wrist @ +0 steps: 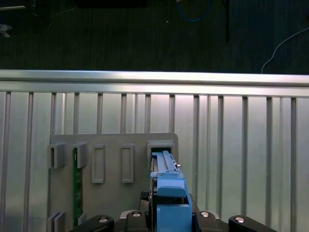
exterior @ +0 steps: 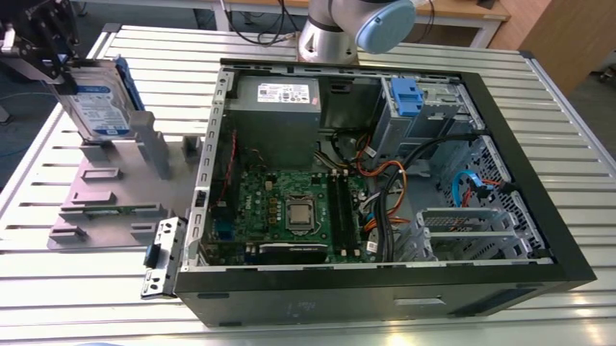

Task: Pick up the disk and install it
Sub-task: 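Pick up the disk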

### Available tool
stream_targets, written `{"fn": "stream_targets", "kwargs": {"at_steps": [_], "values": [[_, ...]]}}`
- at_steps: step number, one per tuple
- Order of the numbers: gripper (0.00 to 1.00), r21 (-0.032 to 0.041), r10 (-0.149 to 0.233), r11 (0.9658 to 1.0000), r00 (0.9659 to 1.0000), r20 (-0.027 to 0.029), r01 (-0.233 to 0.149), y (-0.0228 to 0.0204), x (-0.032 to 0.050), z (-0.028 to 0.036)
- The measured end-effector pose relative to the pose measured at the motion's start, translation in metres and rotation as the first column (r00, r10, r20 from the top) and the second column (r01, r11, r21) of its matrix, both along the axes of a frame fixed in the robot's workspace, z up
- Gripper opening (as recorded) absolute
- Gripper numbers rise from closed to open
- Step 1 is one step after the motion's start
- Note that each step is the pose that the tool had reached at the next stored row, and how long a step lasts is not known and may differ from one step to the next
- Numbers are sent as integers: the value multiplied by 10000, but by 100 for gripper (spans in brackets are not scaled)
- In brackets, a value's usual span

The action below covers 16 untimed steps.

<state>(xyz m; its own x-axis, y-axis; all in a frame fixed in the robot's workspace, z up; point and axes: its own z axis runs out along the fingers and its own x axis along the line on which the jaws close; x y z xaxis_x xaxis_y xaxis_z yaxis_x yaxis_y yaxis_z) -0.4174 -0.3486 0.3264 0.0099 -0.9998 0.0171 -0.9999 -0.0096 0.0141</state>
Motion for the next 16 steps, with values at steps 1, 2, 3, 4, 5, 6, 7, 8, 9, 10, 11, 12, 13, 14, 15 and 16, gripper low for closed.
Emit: {"fn": "stream_targets", "kwargs": {"at_steps": [1, 2, 3, 4, 5, 6, 7, 8, 9, 10, 11, 12, 13, 14, 15, 16], "values": [[36, 0, 0, 10000, 10000, 0, 0, 0, 0, 1], [36, -1, 0, 10000, 10000, -1, 0, 0, 0, 4], [36, 0, 0, 10000, 10000, -1, 0, 0, 0, 5], [36, -1, 0, 10000, 10000, -1, 0, 0, 0, 9], [36, 0, 0, 10000, 10000, -1, 0, 0, 0, 11], [36, -1, 0, 10000, 10000, -1, 0, 0, 0, 13], [36, -1, 0, 10000, 10000, 0, 0, 0, 0, 15], [36, -1, 0, 10000, 10000, -1, 0, 0, 0, 17], [36, -1, 0, 10000, 10000, -1, 0, 0, 0, 19], [36, 0, 0, 10000, 10000, -1, 0, 0, 0, 21], [36, 0, 0, 10000, 10000, 0, 0, 0, 0, 24], [36, -1, 0, 10000, 10000, -1, 0, 0, 0, 27], [36, 0, 0, 10000, 10000, -1, 0, 0, 0, 29], [36, -1, 0, 10000, 10000, -1, 0, 0, 0, 32], [36, 0, 0, 10000, 10000, -1, 0, 0, 0, 34], [36, 0, 0, 10000, 10000, -1, 0, 0, 0, 37]]}}
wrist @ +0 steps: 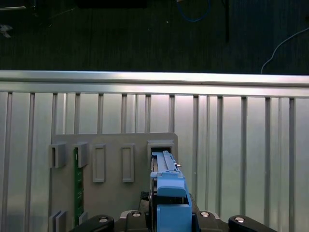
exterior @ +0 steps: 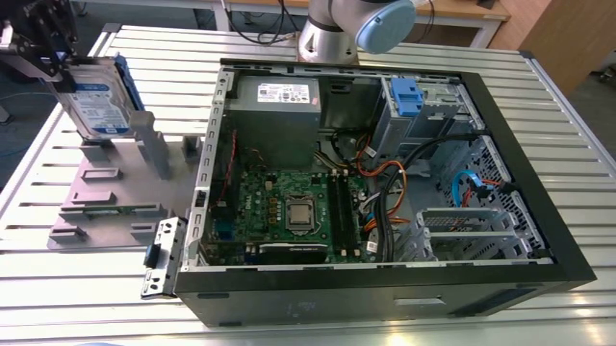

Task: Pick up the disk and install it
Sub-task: 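Pick up the disk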

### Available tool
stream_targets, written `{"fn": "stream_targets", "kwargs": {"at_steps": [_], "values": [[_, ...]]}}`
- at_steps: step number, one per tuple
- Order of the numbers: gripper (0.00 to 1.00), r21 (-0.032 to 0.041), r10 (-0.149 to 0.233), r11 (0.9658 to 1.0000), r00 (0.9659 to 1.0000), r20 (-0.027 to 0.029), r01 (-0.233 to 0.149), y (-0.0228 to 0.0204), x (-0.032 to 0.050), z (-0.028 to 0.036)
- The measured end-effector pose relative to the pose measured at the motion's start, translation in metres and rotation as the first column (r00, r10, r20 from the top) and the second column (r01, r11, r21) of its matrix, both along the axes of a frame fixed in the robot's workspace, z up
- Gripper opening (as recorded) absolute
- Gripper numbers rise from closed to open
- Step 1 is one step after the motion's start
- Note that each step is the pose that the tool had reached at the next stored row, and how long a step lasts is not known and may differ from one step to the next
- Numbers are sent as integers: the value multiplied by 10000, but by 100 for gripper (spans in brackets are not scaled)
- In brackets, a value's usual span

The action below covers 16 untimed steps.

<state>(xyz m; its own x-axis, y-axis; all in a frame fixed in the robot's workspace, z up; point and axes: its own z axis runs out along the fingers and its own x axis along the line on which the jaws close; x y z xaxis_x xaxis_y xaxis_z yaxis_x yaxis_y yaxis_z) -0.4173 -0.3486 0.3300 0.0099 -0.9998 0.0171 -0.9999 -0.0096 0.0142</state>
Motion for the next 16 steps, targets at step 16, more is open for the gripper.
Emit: {"fn": "stream_targets", "kwargs": {"at_steps": [16], "values": [[36, 0, 0, 10000, 10000, 0, 0, 0, 0, 47]]}}
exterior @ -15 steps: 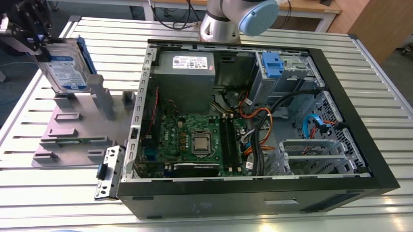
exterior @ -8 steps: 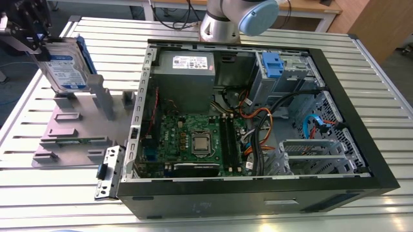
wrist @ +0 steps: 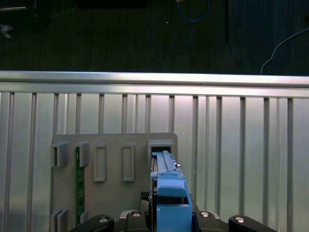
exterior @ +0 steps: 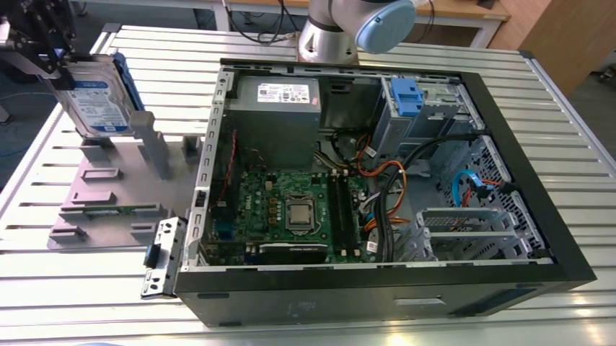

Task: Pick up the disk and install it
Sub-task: 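Pick up the disk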

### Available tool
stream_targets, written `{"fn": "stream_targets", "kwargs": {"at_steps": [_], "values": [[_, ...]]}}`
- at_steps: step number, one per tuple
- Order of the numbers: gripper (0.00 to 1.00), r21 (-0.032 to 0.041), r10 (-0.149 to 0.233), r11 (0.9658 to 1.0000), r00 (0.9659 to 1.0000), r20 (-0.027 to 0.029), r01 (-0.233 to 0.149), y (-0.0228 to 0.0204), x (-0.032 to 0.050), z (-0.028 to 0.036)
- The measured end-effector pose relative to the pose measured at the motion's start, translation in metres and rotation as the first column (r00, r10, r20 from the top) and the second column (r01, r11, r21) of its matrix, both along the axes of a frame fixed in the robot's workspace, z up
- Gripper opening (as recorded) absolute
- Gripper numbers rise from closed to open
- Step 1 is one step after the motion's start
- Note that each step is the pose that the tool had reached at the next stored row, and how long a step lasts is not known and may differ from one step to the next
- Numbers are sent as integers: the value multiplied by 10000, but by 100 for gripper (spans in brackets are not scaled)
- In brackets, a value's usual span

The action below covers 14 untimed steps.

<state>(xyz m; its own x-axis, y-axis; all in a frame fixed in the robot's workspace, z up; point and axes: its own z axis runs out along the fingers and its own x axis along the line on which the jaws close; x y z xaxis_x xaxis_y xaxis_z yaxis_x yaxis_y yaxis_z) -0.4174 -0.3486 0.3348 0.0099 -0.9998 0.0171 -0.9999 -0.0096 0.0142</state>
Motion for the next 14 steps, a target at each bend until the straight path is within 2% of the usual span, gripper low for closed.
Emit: {"fn": "stream_targets", "kwargs": {"at_steps": [14], "values": [[36, 0, 0, 10000, 10000, 0, 0, 0, 0, 45]]}}
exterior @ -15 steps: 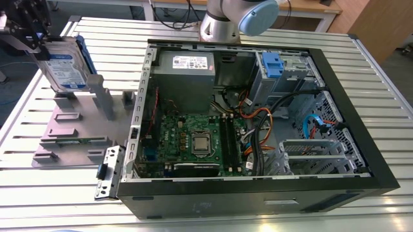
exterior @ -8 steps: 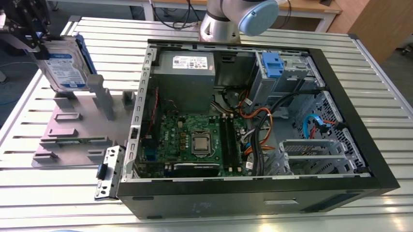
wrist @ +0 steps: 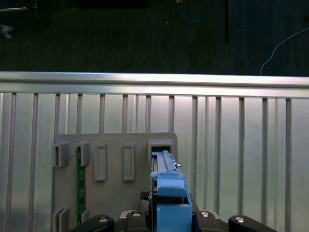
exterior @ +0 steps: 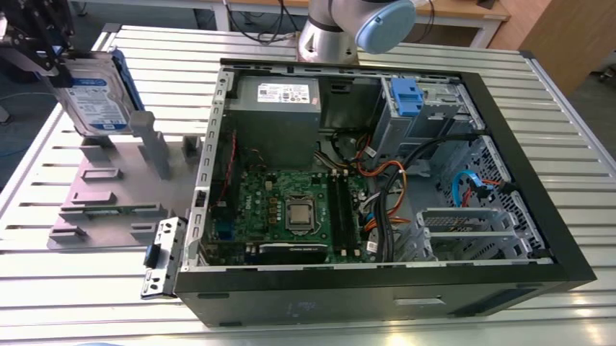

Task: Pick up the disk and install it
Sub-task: 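Pick up the disk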

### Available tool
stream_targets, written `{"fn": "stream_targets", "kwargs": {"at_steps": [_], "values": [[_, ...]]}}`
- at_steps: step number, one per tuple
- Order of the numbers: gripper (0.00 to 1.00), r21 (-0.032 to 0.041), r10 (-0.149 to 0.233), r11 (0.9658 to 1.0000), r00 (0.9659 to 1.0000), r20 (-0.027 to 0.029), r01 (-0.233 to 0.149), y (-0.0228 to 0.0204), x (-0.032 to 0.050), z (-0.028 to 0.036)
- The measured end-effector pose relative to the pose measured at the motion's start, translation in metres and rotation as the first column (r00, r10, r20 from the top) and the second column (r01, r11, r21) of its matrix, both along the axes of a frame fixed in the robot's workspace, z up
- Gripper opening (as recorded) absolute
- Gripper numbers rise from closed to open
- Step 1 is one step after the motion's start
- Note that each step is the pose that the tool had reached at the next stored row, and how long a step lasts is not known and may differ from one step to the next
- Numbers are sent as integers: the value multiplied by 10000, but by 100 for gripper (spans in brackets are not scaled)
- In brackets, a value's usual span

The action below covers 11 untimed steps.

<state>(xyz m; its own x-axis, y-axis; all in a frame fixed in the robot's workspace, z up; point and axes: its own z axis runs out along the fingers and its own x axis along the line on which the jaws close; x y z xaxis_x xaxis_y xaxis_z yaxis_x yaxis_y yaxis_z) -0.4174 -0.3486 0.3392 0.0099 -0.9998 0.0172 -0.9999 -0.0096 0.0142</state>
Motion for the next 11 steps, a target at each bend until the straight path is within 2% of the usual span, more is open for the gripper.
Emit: {"fn": "stream_targets", "kwargs": {"at_steps": [6, 8, 11], "values": [[36, 1, -1, 10000, 10000, 1, 1, 0, 0, 11], [36, 0, 0, 10000, 10000, 0, 0, 0, 0, 53], [36, 0, 0, 10000, 10000, 1, 0, 0, 0, 58]]}}
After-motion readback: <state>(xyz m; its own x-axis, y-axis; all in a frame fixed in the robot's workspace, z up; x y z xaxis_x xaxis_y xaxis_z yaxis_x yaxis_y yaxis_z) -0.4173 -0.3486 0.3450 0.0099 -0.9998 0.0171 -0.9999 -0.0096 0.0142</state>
